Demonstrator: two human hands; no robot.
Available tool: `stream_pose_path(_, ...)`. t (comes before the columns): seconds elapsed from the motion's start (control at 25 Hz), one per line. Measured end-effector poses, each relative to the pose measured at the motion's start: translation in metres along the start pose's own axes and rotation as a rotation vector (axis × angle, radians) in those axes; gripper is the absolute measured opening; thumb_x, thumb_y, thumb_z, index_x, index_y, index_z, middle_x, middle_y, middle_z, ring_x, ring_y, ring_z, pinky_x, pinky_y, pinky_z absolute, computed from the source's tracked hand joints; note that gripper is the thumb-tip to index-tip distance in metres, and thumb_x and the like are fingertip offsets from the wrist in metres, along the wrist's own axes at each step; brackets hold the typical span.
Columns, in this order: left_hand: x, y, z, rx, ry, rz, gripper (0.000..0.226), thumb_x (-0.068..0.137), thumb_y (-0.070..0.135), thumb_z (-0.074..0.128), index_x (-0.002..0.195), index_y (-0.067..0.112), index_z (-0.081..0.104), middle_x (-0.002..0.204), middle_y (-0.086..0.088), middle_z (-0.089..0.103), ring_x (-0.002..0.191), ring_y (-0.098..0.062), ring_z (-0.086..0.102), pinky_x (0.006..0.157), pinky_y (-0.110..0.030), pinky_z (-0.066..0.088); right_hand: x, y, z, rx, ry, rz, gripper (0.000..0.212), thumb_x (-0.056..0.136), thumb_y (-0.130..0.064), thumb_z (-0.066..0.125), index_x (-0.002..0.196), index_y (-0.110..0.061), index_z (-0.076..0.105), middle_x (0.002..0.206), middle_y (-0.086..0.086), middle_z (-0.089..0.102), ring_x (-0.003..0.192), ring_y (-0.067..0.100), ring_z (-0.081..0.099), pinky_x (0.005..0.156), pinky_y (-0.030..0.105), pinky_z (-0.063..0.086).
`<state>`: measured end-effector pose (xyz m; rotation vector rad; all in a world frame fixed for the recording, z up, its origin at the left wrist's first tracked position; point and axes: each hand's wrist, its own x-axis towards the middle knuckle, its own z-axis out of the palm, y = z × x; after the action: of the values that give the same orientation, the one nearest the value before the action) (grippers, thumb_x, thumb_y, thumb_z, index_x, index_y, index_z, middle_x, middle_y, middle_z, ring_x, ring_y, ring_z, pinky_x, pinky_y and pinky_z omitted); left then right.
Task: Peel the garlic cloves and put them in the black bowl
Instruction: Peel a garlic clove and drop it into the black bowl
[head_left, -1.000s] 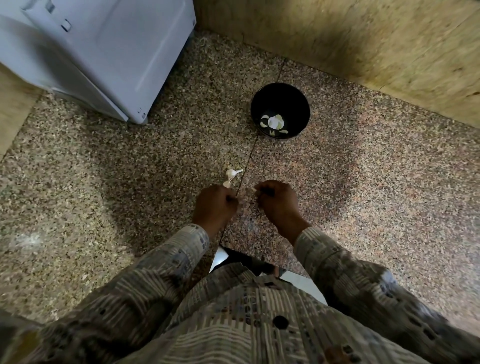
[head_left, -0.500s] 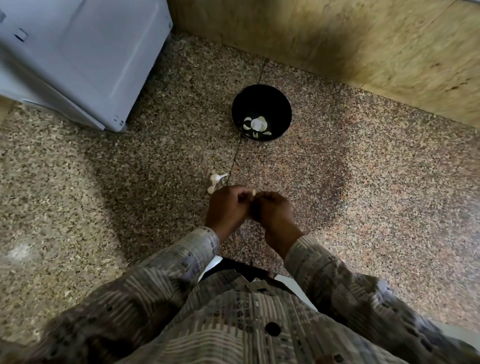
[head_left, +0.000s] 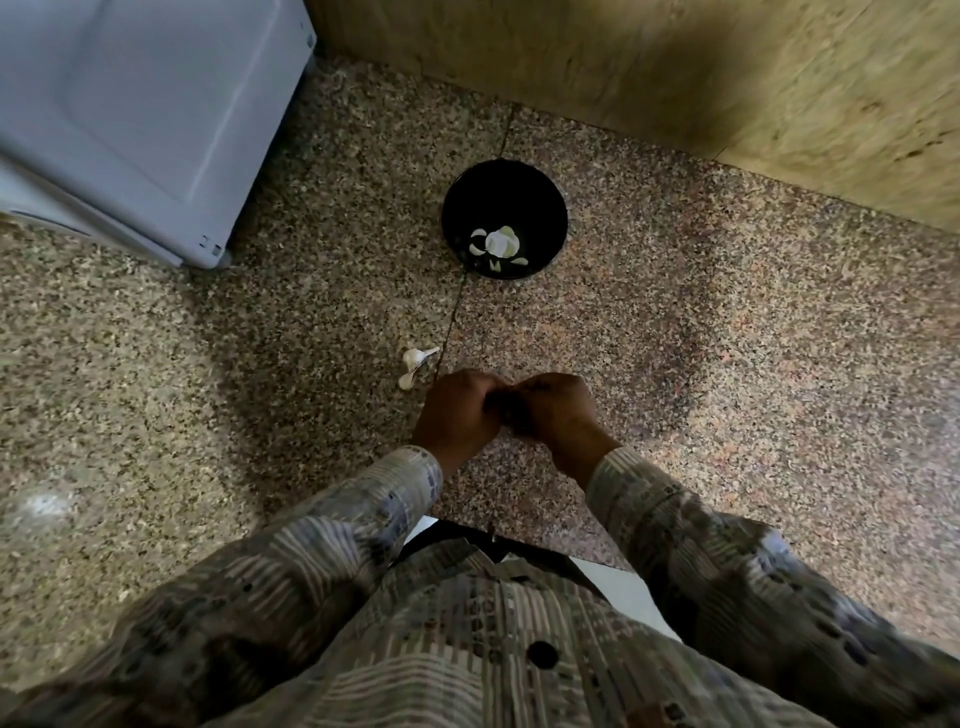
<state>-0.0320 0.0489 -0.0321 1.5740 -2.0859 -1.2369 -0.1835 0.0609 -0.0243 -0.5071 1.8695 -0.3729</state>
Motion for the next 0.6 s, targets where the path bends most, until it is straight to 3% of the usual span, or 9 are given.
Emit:
stream_pose_path(0.08, -0.002, 0.000, 0.002, 0.011, 0.026, 0.018, 0.015, 0.088, 0.023, 0.071, 0.099, 0.021, 0.082, 0.092, -0.001, 0.078, 0.084, -0.019, 0.071, 0.074, -0.033, 0.056, 0.005, -0.004, -0.009, -0.107, -0.027, 0.019, 0.019, 0.084, -0.031, 0.084, 0.079, -0.013, 0.079, 0.069, 0.004, 0.077, 0.071, 0.023, 0.078, 0.072, 0.045, 0.066)
stream_pose_path(0.16, -0.003, -0.001, 0.004, 0.082, 0.069, 0.035, 0.020, 0.089, 0.016, 0.066, 0.101, 0.019, 0.082, 0.091, -0.006, 0.076, 0.084, -0.025, 0.069, 0.073, -0.034, 0.055, 0.013, -0.002, -0.014, -0.318, 0.037, -0.103, 0.026, 0.083, -0.043, 0.082, 0.076, -0.019, 0.077, 0.067, -0.003, 0.076, 0.069, 0.018, 0.076, 0.072, 0.040, 0.066)
stream_pose_path(0.32, 0.003, -0.001, 0.006, 0.259, 0.070, 0.033, 0.019, 0.087, 0.020, 0.063, 0.095, 0.013, 0.079, 0.090, -0.009, 0.071, 0.085, -0.030, 0.066, 0.072, -0.034, 0.049, 0.017, 0.010, -0.015, -0.417, 0.070, -0.325, 0.017, 0.086, -0.047, 0.076, 0.080, -0.031, 0.073, 0.072, -0.009, 0.074, 0.069, 0.011, 0.073, 0.071, 0.041, 0.064)
stream_pose_path(0.44, 0.003, -0.006, 0.008, 0.249, 0.070, 0.034, 0.022, 0.088, 0.022, 0.058, 0.089, 0.012, 0.077, 0.089, -0.009, 0.068, 0.080, -0.031, 0.066, 0.067, -0.035, 0.050, 0.023, 0.004, -0.020, -0.464, 0.050, -0.303, 0.014, 0.081, -0.048, 0.081, 0.079, -0.035, 0.076, 0.071, -0.013, 0.074, 0.071, 0.008, 0.072, 0.074, 0.037, 0.064)
stream_pose_path(0.6, 0.003, -0.013, 0.008, 0.261, 0.028, 0.104, 0.019, 0.087, 0.017, 0.061, 0.092, 0.011, 0.078, 0.094, -0.008, 0.069, 0.085, -0.029, 0.068, 0.072, -0.036, 0.052, 0.032, -0.003, -0.022, -0.487, 0.010, -0.198, 0.016, 0.070, -0.043, 0.091, 0.075, -0.032, 0.080, 0.071, -0.013, 0.076, 0.072, 0.007, 0.074, 0.074, 0.034, 0.065)
